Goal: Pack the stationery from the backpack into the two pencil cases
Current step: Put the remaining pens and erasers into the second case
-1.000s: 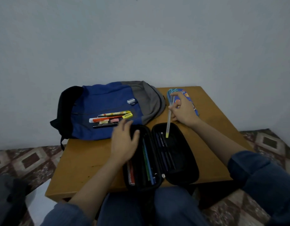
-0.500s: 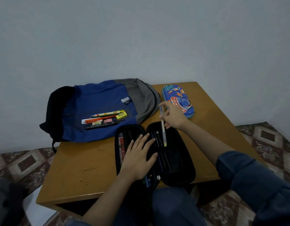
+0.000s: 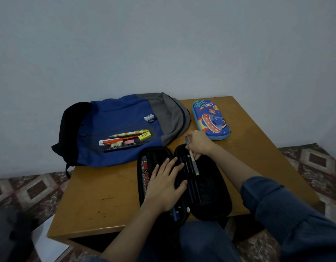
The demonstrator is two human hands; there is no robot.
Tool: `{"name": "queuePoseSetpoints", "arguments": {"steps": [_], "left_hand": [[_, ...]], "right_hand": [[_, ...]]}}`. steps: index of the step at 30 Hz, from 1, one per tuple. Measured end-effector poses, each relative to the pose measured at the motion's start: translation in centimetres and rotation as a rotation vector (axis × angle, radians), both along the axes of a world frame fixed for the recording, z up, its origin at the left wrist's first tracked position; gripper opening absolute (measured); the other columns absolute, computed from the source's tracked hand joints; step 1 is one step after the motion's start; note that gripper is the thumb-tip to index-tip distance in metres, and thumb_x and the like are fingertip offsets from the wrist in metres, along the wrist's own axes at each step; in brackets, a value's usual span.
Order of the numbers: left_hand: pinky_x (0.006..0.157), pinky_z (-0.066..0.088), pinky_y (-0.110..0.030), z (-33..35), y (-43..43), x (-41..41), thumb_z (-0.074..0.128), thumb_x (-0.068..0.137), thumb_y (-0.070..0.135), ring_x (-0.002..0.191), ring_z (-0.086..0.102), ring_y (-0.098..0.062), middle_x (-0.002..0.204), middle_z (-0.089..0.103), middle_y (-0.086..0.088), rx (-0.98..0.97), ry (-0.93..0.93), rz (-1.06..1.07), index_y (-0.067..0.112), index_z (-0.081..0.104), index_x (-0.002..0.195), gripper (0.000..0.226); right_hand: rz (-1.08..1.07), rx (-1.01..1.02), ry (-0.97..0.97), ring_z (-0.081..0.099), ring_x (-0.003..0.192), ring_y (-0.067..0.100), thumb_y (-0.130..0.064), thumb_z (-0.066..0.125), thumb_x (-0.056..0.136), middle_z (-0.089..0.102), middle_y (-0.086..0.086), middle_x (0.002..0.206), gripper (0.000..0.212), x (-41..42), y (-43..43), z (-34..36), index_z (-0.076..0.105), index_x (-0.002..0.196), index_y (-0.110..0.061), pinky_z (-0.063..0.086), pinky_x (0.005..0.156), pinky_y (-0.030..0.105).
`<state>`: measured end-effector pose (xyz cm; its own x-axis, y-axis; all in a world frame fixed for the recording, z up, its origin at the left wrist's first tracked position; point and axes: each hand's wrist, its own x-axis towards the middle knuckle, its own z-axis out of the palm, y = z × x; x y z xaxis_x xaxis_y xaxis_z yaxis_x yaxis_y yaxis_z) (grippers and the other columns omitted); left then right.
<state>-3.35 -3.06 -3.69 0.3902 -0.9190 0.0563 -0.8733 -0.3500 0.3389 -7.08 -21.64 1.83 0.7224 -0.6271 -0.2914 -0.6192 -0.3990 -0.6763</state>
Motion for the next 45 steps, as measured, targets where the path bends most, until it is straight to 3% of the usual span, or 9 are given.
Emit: {"name": "queuePoseSetpoints", "arguments": {"steps": [9, 15, 21, 27, 32, 35, 38, 40, 45], "left_hand": [[0.113, -0.011, -0.028, 0.1, -0.2, -0.1, 0.005, 0.078, 0.063, 0.144, -0.008, -0.006, 0.157, 0.002, 0.013, 0.022, -0.022, 0.006, 0.036, 0.016, 0.146, 0.074], [0.115, -0.009, -0.030, 0.1, 0.0, -0.1, 0.027, 0.096, 0.051, 0.144, -0.008, -0.007, 0.157, 0.002, 0.011, 0.025, -0.021, 0.000, 0.034, 0.015, 0.147, 0.055], [0.117, -0.008, -0.031, 0.1, -0.1, 0.0, 0.028, 0.096, 0.049, 0.143, -0.009, -0.006, 0.157, 0.002, 0.012, 0.021, -0.003, -0.003, 0.034, 0.015, 0.147, 0.054], [0.115, -0.009, -0.030, 0.2, -0.1, -0.1, 0.028, 0.097, 0.049, 0.144, -0.008, -0.007, 0.157, 0.002, 0.012, 0.025, 0.002, -0.004, 0.034, 0.015, 0.147, 0.054], [0.115, -0.008, -0.031, 0.2, -0.1, 0.1, 0.030, 0.097, 0.048, 0.144, -0.006, -0.008, 0.157, 0.003, 0.011, 0.035, 0.013, -0.018, 0.033, 0.017, 0.147, 0.054], [0.118, 0.005, -0.033, 1.2, -0.1, 0.6, 0.037, 0.096, 0.046, 0.144, 0.007, -0.010, 0.156, 0.011, 0.009, -0.004, 0.152, -0.023, 0.028, 0.029, 0.144, 0.052], [0.112, 0.028, -0.031, 2.6, 1.1, 2.8, 0.044, 0.095, 0.040, 0.137, 0.027, -0.010, 0.152, 0.023, 0.009, -0.207, 0.246, 0.113, 0.024, 0.042, 0.137, 0.044], [0.112, 0.030, -0.033, 3.0, 2.5, 5.2, 0.045, 0.095, 0.036, 0.138, 0.026, -0.011, 0.152, 0.024, 0.007, -0.275, 0.191, 0.249, 0.022, 0.042, 0.137, 0.044], [0.116, 0.022, -0.041, 2.1, 7.1, 11.8, 0.047, 0.095, 0.036, 0.141, 0.022, -0.023, 0.153, 0.024, -0.006, -0.211, 0.061, 0.604, 0.013, 0.033, 0.143, 0.055]], "right_hand": [[0.026, -0.020, 0.044, 0.067, 0.080, 0.034, 0.004, 0.062, 0.084, 0.058, 0.019, 0.095, 0.037, -0.8, 1.5, 0.1, 0.053, 0.119, -0.001, 0.058, 0.060, 0.037], [-0.071, -0.023, 0.006, 0.057, 0.057, 0.021, 0.007, 0.052, 0.087, 0.054, 0.006, 0.069, 0.024, -2.2, 0.9, -0.9, 0.065, 0.106, 0.000, 0.057, 0.066, 0.036], [-0.048, 0.075, 0.037, 0.056, 0.054, 0.016, 0.005, 0.055, 0.087, 0.056, 0.010, 0.065, 0.016, -3.2, 1.3, -0.7, 0.064, 0.099, 0.001, 0.052, 0.044, 0.018], [-0.129, 0.023, -0.039, 0.055, 0.049, 0.016, 0.002, 0.059, 0.086, 0.058, 0.010, 0.062, 0.021, -2.8, 1.3, -1.3, 0.057, 0.070, -0.012, 0.051, 0.046, 0.020], [-0.148, 0.000, -0.055, 0.053, 0.046, 0.016, 0.002, 0.060, 0.085, 0.057, 0.010, 0.060, 0.021, -2.7, 1.4, -1.5, 0.055, 0.070, -0.012, 0.049, 0.041, 0.019], [-0.129, -0.034, -0.045, 0.053, 0.046, 0.015, -0.002, 0.063, 0.084, 0.056, 0.007, 0.061, 0.017, -2.9, 1.4, -1.5, 0.055, 0.072, -0.012, 0.047, 0.040, 0.019], [-0.107, -0.132, -0.076, 0.050, 0.053, 0.009, -0.008, 0.065, 0.084, 0.054, -0.002, 0.063, 0.015, -3.0, 1.0, -1.6, 0.057, 0.074, -0.016, 0.045, 0.050, 0.020], [-0.098, -0.185, -0.098, 0.048, 0.057, 0.006, -0.011, 0.066, 0.084, 0.053, -0.005, 0.062, 0.004, -2.9, 1.0, -1.4, 0.063, 0.082, -0.012, 0.041, 0.054, 0.018], [-0.030, -0.252, -0.177, 0.050, 0.061, 0.005, -0.013, 0.067, 0.083, 0.052, -0.010, 0.061, 0.011, -1.3, 2.3, -0.3, 0.068, 0.090, -0.004, 0.039, 0.057, 0.017]]}}
